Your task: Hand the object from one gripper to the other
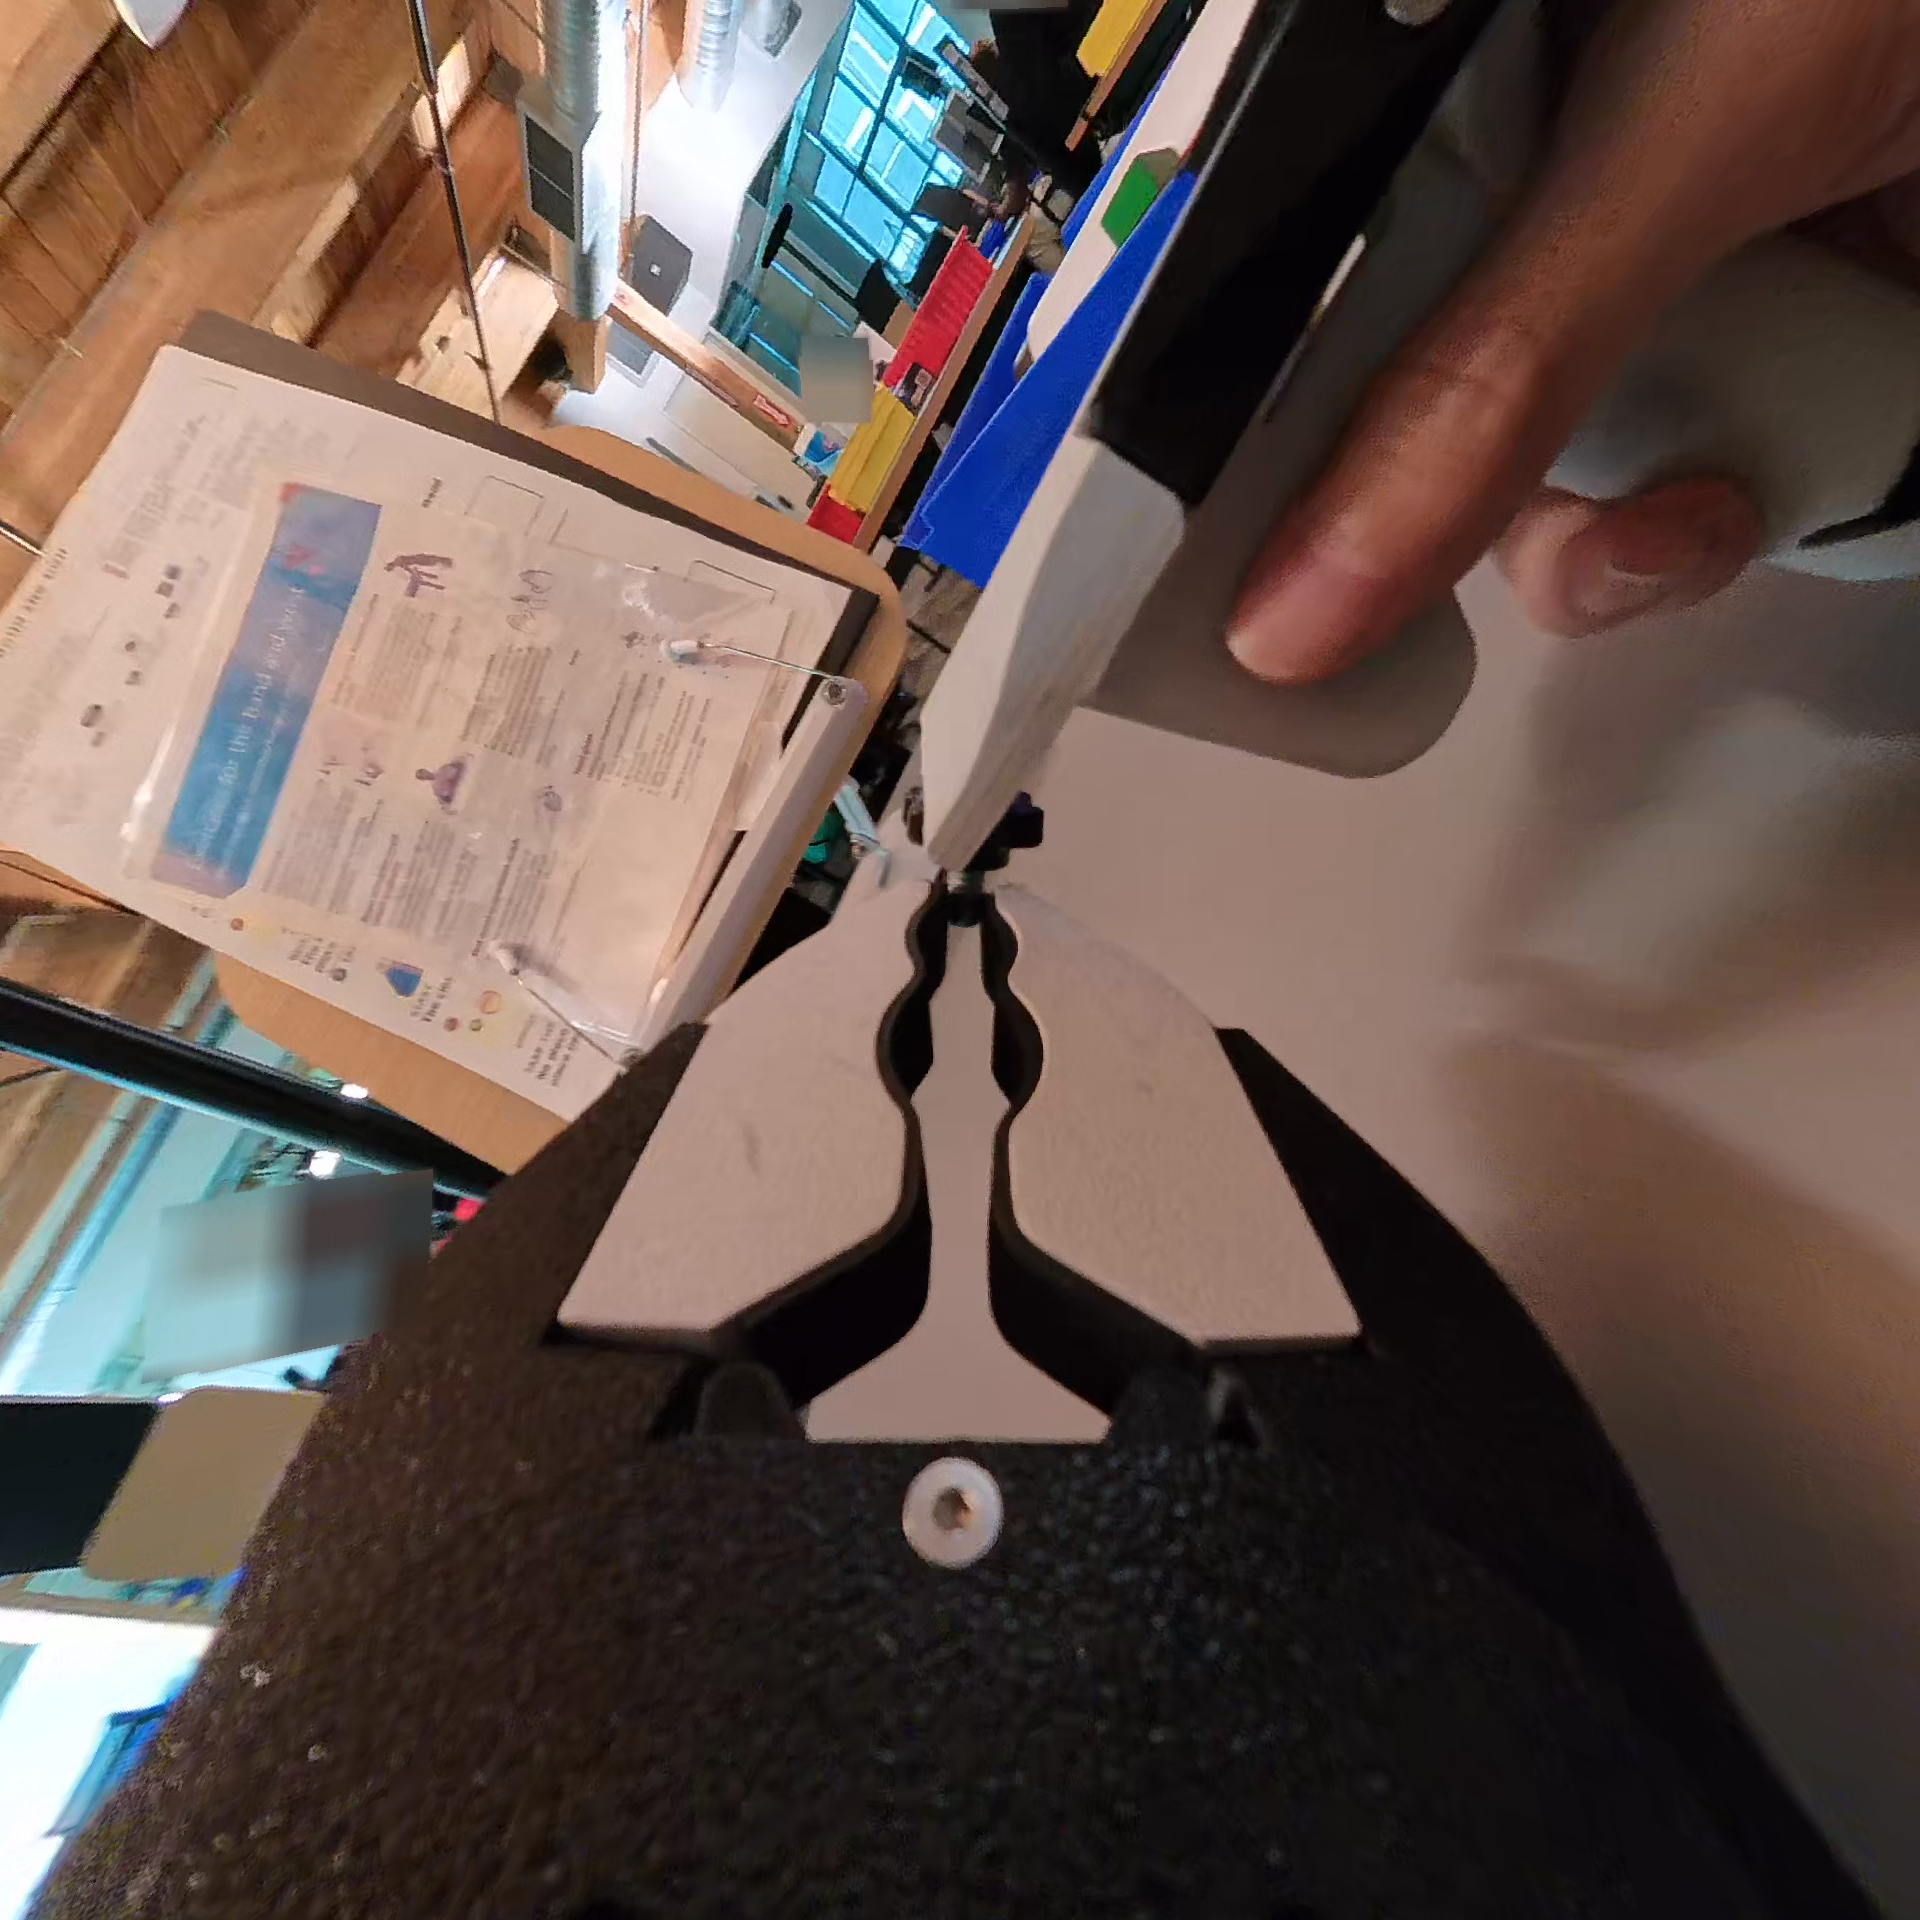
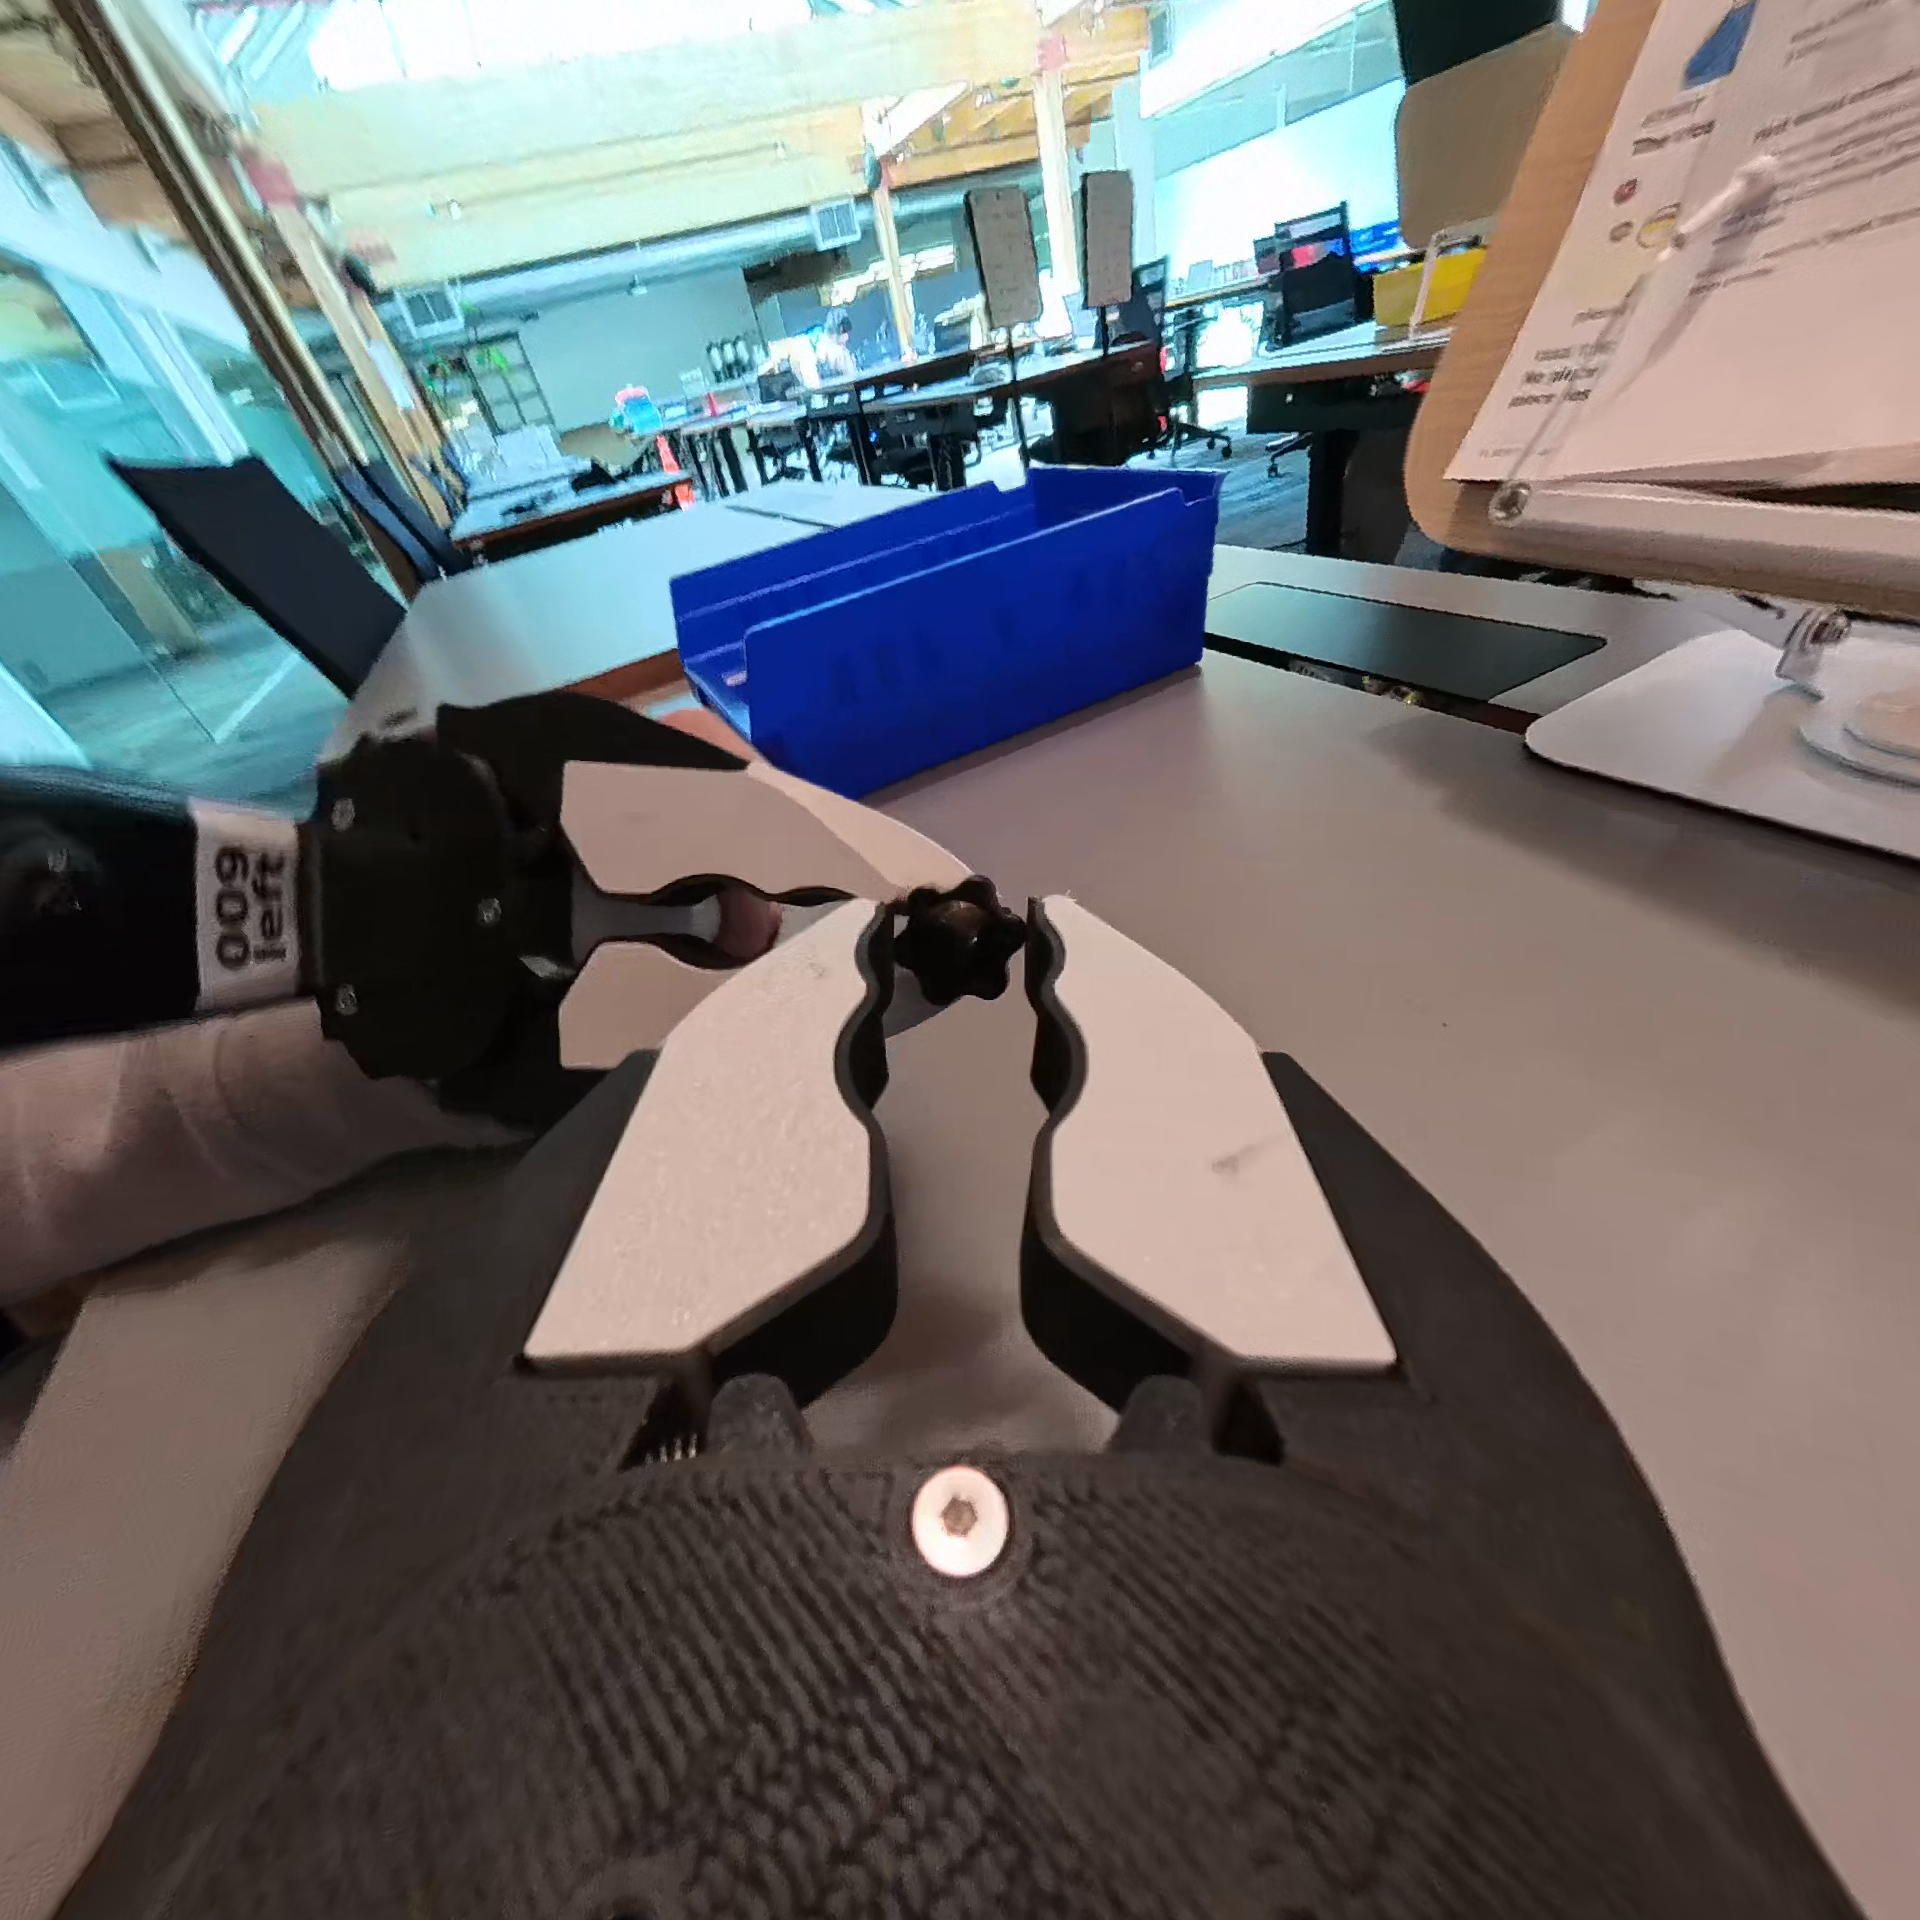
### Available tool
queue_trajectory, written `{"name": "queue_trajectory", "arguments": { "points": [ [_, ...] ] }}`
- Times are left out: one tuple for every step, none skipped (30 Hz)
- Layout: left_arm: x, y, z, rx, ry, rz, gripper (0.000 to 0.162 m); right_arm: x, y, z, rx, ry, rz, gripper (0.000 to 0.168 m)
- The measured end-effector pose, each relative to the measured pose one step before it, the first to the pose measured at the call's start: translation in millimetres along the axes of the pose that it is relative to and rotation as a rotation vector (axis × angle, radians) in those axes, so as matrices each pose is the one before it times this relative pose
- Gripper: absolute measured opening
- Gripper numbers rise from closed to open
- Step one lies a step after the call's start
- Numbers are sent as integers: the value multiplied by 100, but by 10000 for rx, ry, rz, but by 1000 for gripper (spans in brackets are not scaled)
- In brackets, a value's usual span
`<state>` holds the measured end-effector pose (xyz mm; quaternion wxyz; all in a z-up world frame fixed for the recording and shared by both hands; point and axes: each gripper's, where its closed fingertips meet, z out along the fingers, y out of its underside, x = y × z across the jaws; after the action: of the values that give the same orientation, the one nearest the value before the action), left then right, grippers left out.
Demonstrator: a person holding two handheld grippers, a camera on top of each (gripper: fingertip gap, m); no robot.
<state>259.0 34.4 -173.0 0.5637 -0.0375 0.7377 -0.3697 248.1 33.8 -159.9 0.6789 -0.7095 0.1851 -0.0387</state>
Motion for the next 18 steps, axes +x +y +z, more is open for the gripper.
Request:
{"name": "queue_trajectory", "arguments": {
  "points": [
    [296,-86,-24,141,300,-329,5,-168,88,-129,-158,-164,-476,24],
    [354,-175,-69,238,427,-446,5,-285,99,-206,-192,-253,-607,24],
    [293,-296,-139,329,445,-553,6,-406,-15,-285,-141,-337,-771,24],
    [256,-377,-201,394,450,-605,8,-525,-109,-353,-68,-386,-838,24],
    [206,-383,-191,358,431,-607,13,-601,-99,-354,-82,-381,-769,24],
    [367,-361,-175,299,508,-491,17,-559,-45,-327,-120,-311,-789,24],
    [546,-277,-132,216,585,-335,18,-629,11,-307,-126,-300,-899,24],
    [588,-153,-55,128,534,-200,20,-548,31,-231,-121,-190,-895,24],
    [609,-26,-23,63,499,-91,22,-324,82,-158,-152,-50,-742,24],
    [663,84,12,-9,499,-19,21,-297,240,-122,-234,-74,-609,24],
    [484,157,26,-64,342,34,21,-280,332,-85,-278,-69,-538,24],
    [475,97,39,-29,317,77,19,-229,239,-67,-208,-37,-456,24],
    [487,50,31,-12,328,33,17,-248,169,-28,-144,-69,-332,24],
    [242,66,48,-42,165,-11,17,-302,61,-7,-84,-130,-224,24],
    [167,29,40,-15,103,9,16,-227,4,7,-52,-97,-150,24],
    [0,44,39,-30,-19,22,16,-203,-40,26,-31,-90,-121,24],
    [-115,99,43,-72,-110,74,16,-239,-104,57,12,-107,-110,23],
    [82,121,56,-83,14,111,14,-126,-81,105,-27,-38,-106,23]
  ]
}}
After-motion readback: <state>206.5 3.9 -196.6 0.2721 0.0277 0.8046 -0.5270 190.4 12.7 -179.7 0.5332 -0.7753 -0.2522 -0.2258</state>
